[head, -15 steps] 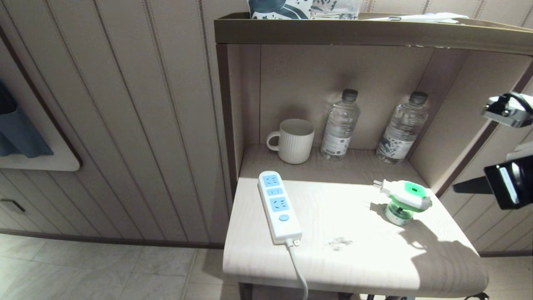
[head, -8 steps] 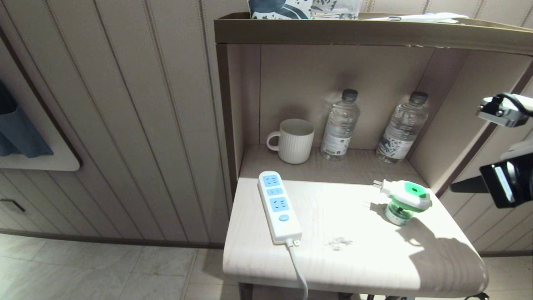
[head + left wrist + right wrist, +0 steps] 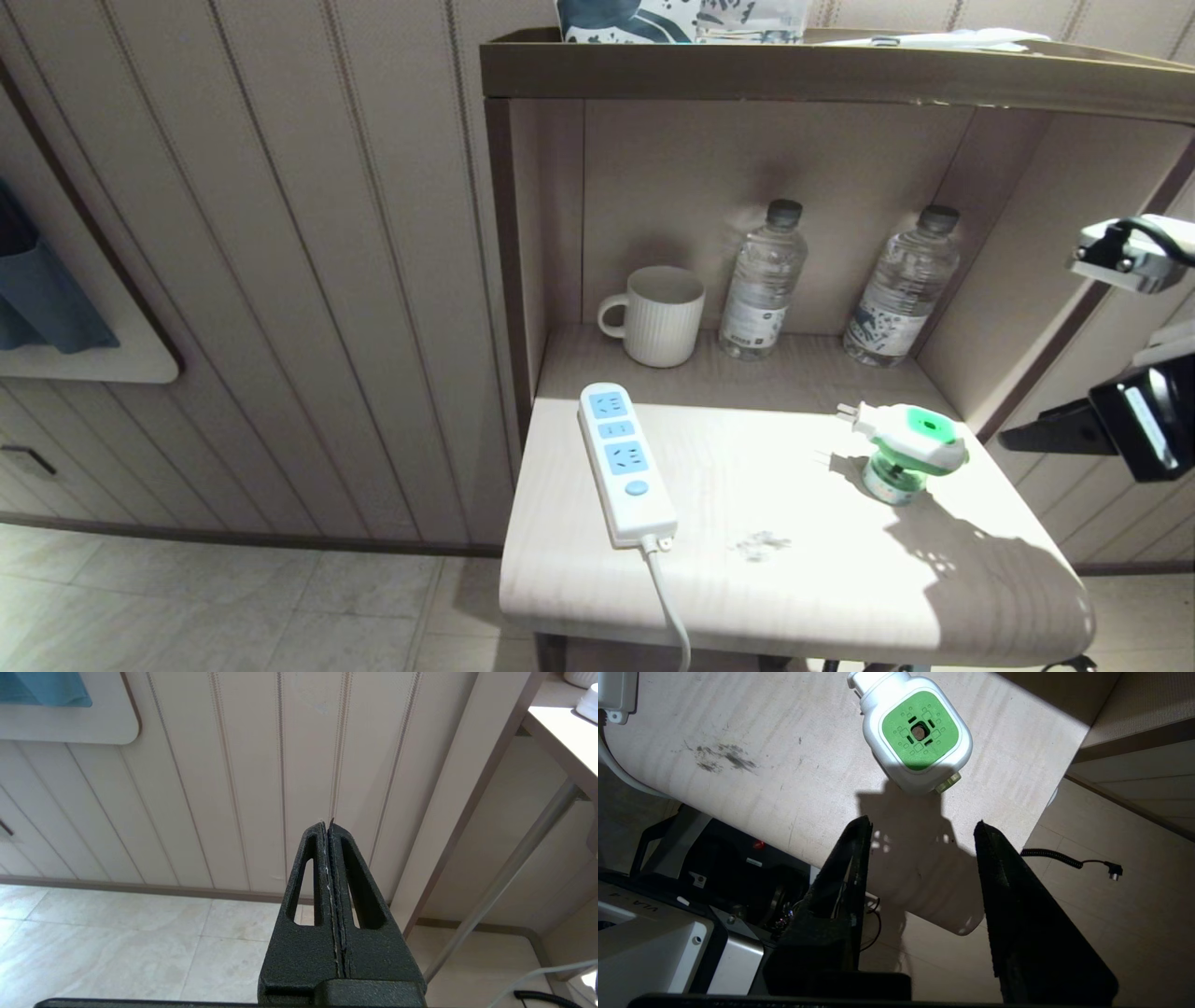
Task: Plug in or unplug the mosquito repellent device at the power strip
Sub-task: Pick up the mosquito repellent liquid
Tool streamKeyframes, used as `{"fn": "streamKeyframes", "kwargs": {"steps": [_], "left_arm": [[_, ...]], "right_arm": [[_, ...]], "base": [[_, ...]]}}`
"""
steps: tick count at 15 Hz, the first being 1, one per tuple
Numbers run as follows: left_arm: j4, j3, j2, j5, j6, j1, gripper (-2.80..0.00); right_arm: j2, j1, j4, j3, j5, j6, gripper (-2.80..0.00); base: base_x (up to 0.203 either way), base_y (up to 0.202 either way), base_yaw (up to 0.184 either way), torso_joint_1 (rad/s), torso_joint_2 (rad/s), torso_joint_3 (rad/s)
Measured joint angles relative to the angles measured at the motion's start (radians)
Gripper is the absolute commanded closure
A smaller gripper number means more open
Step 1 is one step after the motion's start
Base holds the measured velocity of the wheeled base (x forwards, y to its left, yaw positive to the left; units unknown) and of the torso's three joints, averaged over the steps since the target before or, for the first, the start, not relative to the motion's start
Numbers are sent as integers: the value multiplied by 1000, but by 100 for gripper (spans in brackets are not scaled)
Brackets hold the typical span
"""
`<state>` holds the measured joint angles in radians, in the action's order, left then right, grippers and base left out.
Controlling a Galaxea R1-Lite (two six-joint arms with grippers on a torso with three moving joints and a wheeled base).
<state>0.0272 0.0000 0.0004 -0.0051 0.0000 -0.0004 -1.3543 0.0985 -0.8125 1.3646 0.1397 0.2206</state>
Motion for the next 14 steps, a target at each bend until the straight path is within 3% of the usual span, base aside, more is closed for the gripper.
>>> {"fn": "streamKeyframes", "kwargs": {"steps": [5, 9, 14], "left_arm": [[0, 0, 0, 0, 0, 0, 0], [0, 0, 0, 0, 0, 0, 0], [0, 0, 0, 0, 0, 0, 0]], "right_arm": [[-46, 14, 37, 5, 1, 4, -280], [-127, 41, 175, -12, -1, -1, -280], [-189, 82, 187, -6, -31, -6, -280]], "base": [[0, 0, 0, 0, 0, 0], [0, 0, 0, 0, 0, 0], [0, 0, 0, 0, 0, 0]]}}
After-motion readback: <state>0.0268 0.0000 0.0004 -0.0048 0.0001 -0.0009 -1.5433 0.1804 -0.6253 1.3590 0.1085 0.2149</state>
